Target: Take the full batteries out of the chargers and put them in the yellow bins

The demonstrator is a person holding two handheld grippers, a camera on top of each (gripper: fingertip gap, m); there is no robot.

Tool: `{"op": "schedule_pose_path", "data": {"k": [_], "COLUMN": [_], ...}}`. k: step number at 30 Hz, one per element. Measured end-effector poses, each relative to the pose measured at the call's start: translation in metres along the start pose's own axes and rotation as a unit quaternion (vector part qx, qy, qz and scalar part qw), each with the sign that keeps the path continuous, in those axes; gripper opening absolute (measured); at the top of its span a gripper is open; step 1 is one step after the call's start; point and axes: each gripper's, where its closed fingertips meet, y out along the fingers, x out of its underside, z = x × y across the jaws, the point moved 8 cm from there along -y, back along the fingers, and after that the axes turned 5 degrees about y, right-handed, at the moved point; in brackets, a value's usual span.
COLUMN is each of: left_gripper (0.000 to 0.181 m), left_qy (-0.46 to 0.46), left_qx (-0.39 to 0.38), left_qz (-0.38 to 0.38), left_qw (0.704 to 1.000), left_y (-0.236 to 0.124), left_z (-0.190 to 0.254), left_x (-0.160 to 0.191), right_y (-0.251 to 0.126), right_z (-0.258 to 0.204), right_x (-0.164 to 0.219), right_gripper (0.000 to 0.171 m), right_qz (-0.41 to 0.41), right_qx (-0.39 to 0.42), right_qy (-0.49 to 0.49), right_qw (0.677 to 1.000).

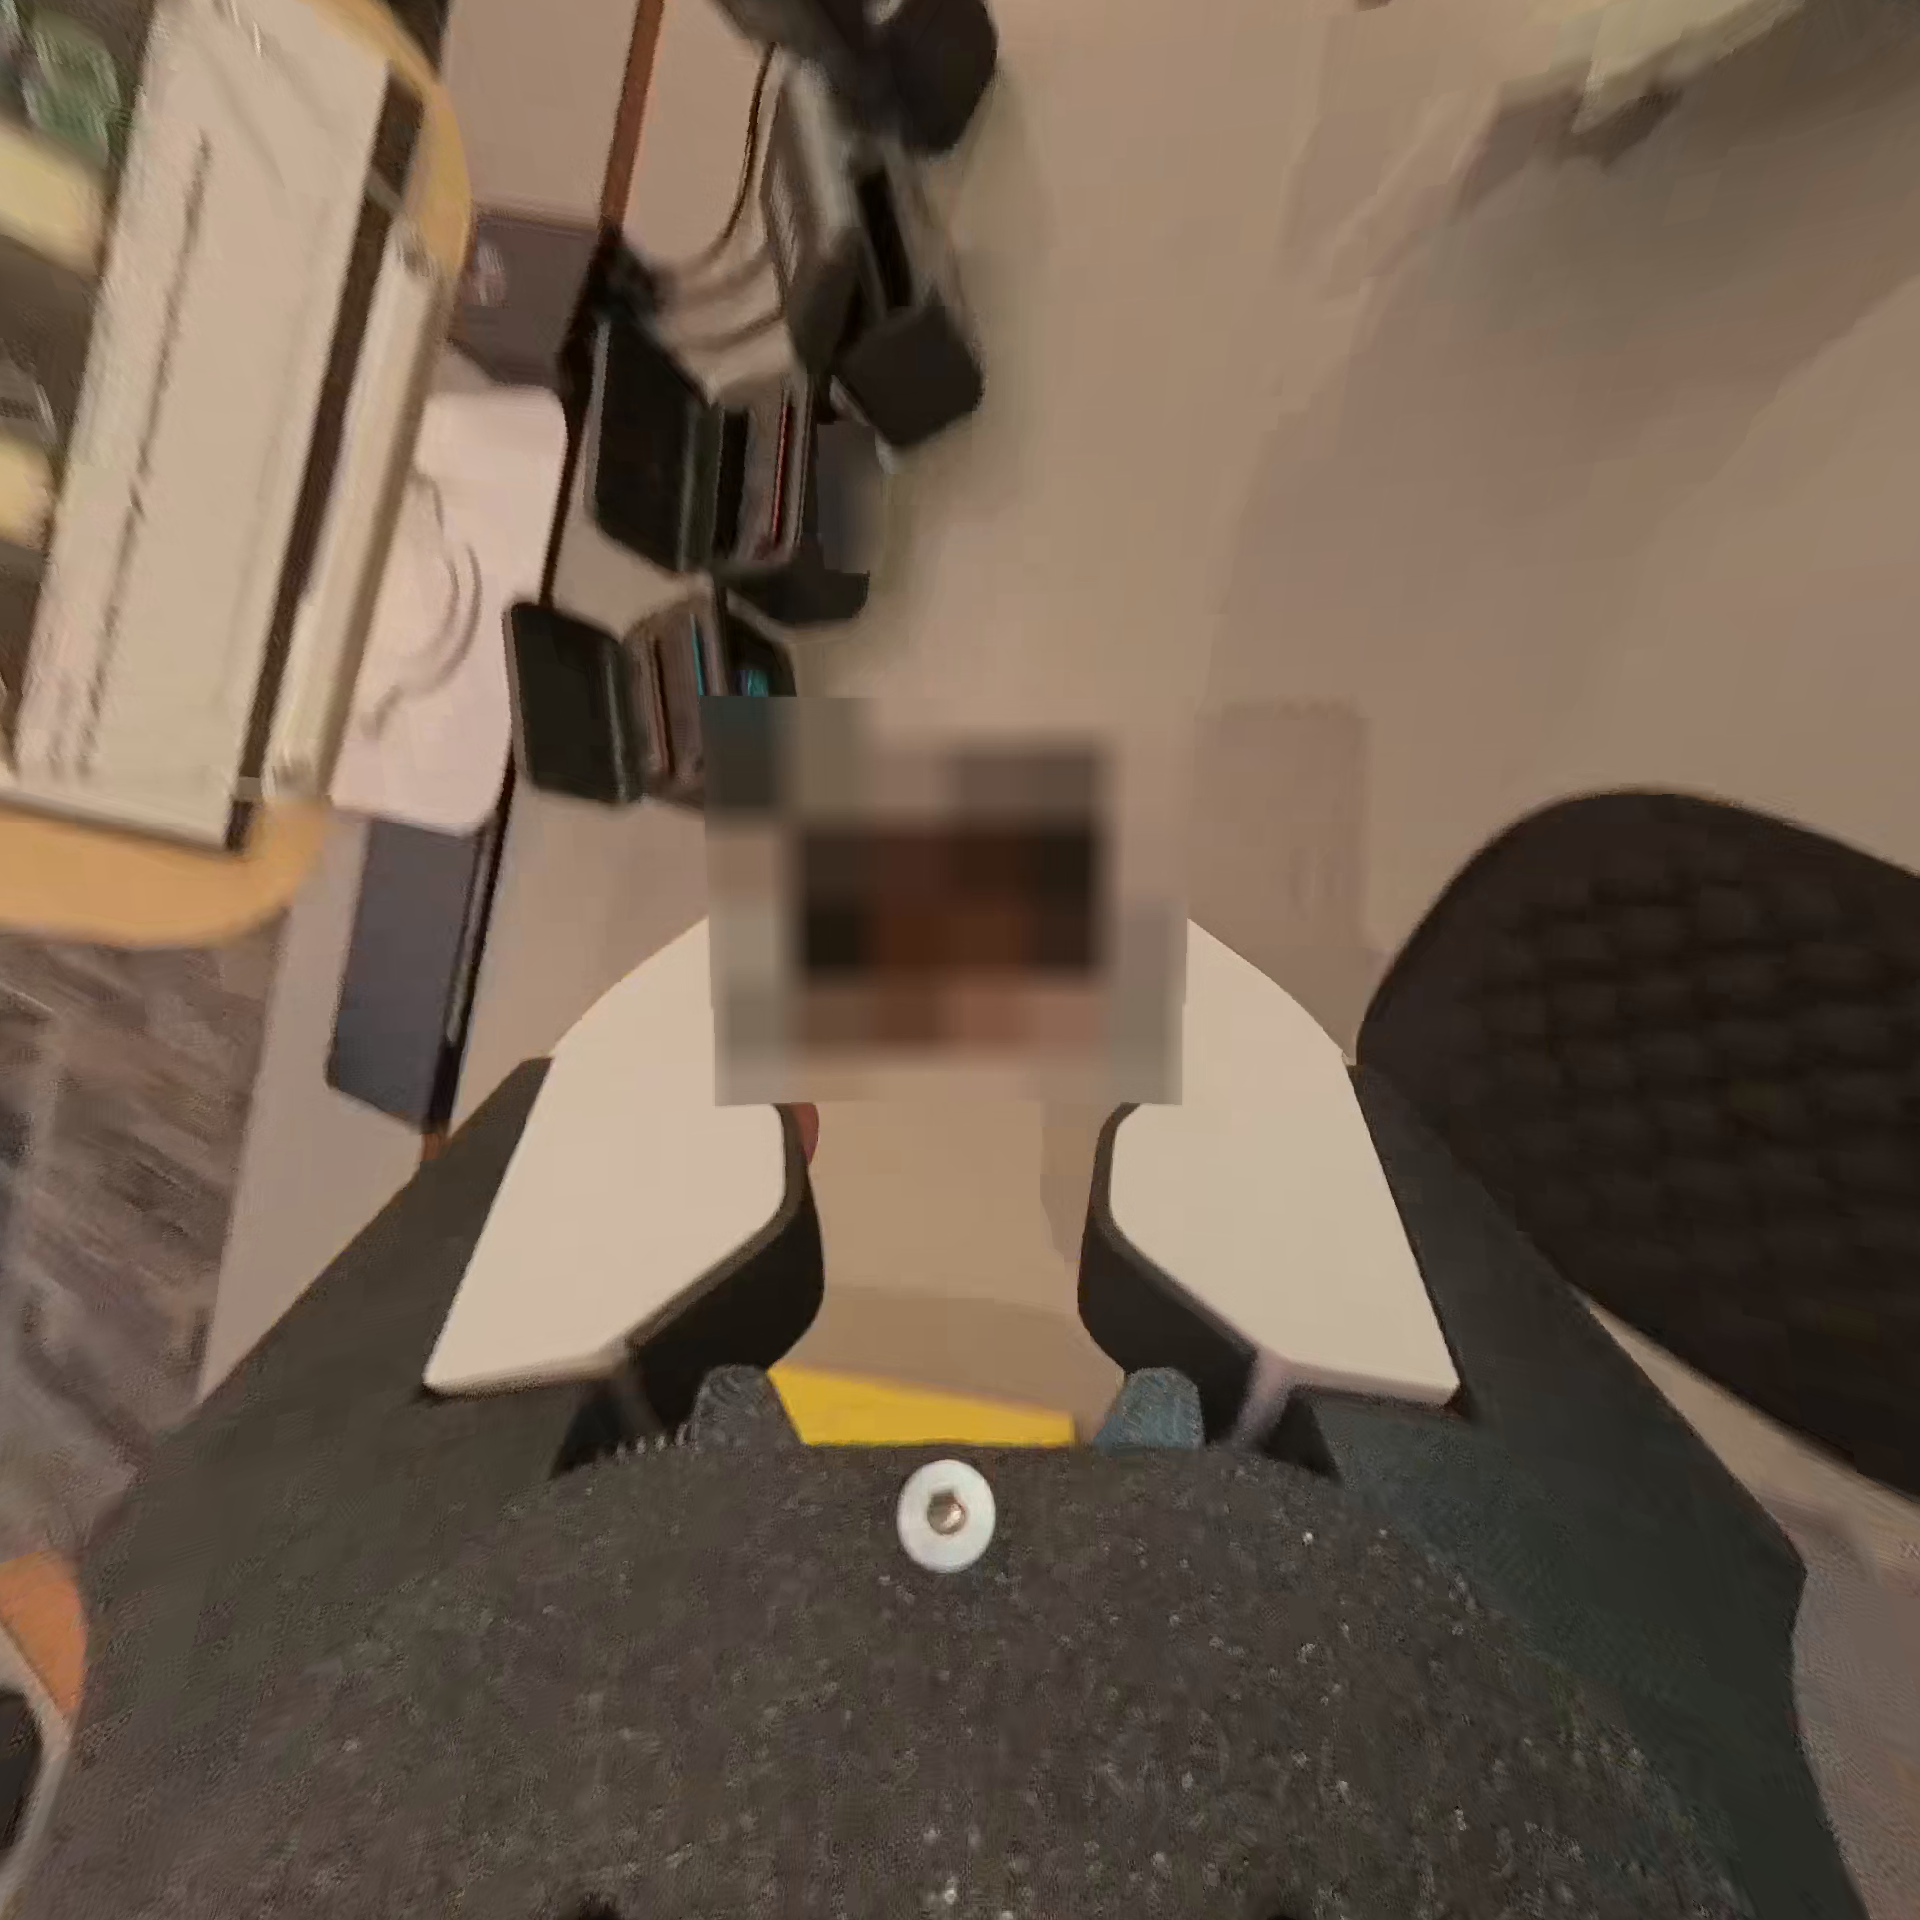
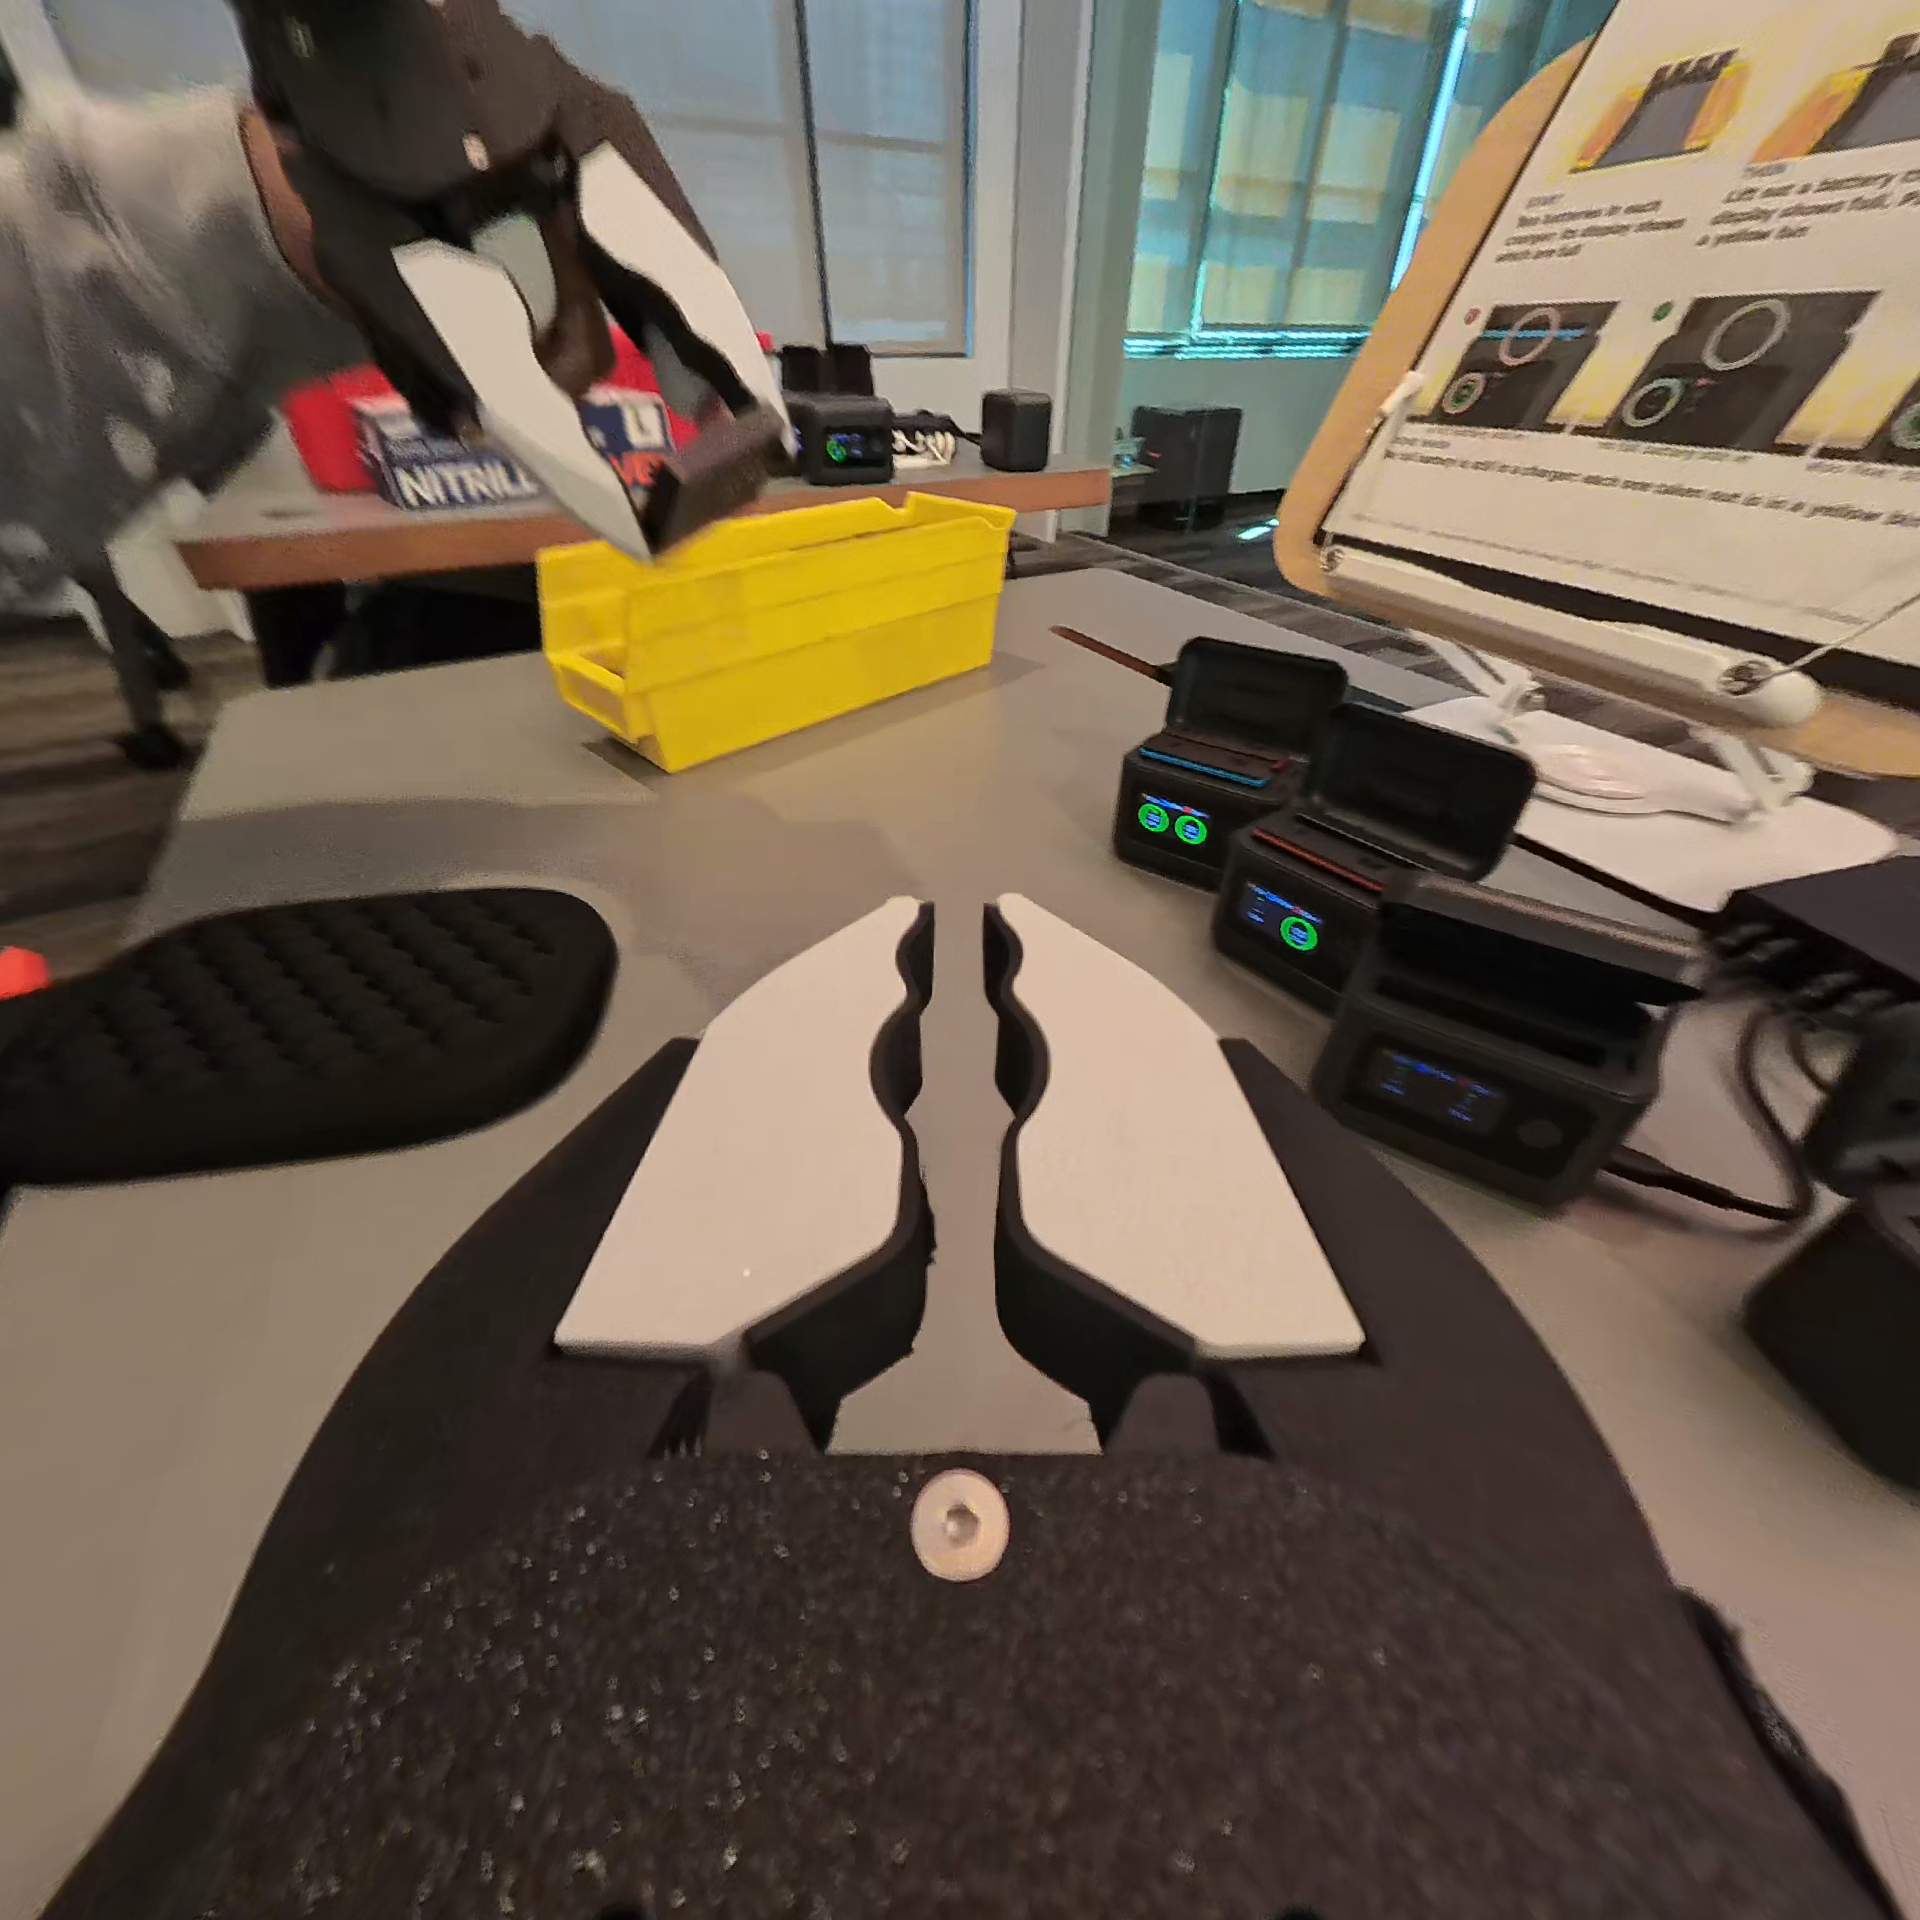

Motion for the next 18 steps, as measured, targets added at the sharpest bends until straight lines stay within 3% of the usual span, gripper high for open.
{"op": "schedule_pose_path", "data": {"k": [4,11,14,18], "left_gripper": [0.059,0.059,0.059,0.058], "left_qy": [0.061,0.079,0.084,0.092], "left_qx": [-0.048,-0.117,-0.133,-0.157], "left_qz": [0.038,0.083,0.092,0.09], "left_qw": [0.996,0.987,0.983,0.979], "left_y": [0.043,0.098,0.108,0.112], "left_z": [0.034,0.062,0.07,0.077], "left_x": [-0.046,-0.096,-0.107,-0.111], "right_y": [0.005,0.012,0.012,0.012], "right_z": [-0.006,-0.011,-0.008,-0.001], "right_x": [-0.002,0.004,0.005,0.01], "right_gripper": [0.017,0.032,0.03,0.012], "right_qz": [0.005,-0.015,-0.011,-0.035], "right_qx": [-0.033,-0.069,-0.069,-0.073], "right_qy": [0.05,0.115,0.143,0.193], "right_qw": [0.998,0.991,0.987,0.978]}}
